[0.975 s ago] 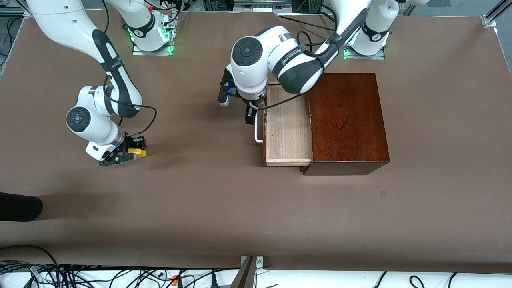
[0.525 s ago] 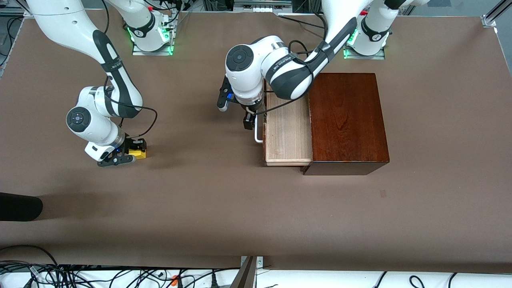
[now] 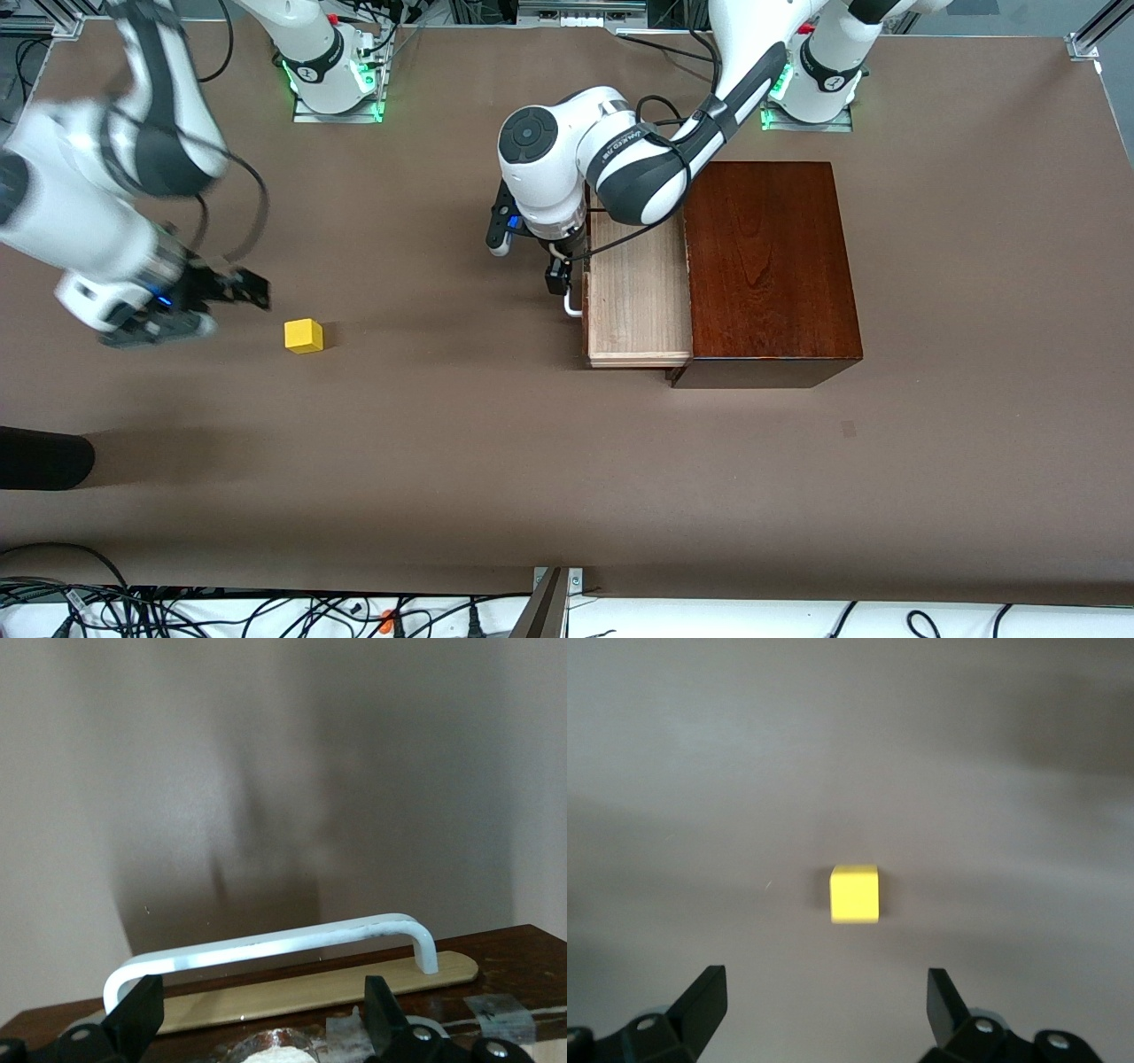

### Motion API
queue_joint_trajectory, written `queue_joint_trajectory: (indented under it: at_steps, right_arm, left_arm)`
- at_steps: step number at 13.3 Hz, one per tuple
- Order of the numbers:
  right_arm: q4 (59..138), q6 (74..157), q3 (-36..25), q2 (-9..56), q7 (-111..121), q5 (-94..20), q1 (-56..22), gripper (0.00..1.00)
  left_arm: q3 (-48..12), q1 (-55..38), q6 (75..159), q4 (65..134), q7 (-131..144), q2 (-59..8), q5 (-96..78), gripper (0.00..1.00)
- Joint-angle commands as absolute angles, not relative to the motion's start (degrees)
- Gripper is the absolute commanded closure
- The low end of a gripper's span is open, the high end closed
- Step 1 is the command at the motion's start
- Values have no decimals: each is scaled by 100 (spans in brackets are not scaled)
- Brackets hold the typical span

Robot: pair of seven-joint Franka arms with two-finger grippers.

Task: Open drawer, take yellow block, close drawer
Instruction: 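Push the drawer front into the box with the left gripper while the right gripper retracts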

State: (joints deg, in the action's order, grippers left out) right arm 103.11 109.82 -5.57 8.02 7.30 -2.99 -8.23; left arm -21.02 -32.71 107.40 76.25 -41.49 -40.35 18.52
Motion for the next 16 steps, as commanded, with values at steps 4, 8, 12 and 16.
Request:
queue_joint_trajectory:
  at_steps: [4,8,12,16]
  right_arm:
    - [8658,8853,-518,695,764,-387,-694,0]
    - [8525,8604,-536,571,747,-369,-694,0]
    - [8517,8675,-492,589,738,-317,-712,0]
    - [8359,8640,-580,624,739,-308,-694,0]
  left_arm:
    - [-2092,-3314,10249,7611,-3788,-3991,2426,0]
    - [-2074,-3270,9731,7611,-3788,-3876,2495,0]
    - [-2074,-3261,9177,7620,-3665,-3815,2751,0]
    - [-2039,-3252,8702,7620,-3656,-3814,3094,0]
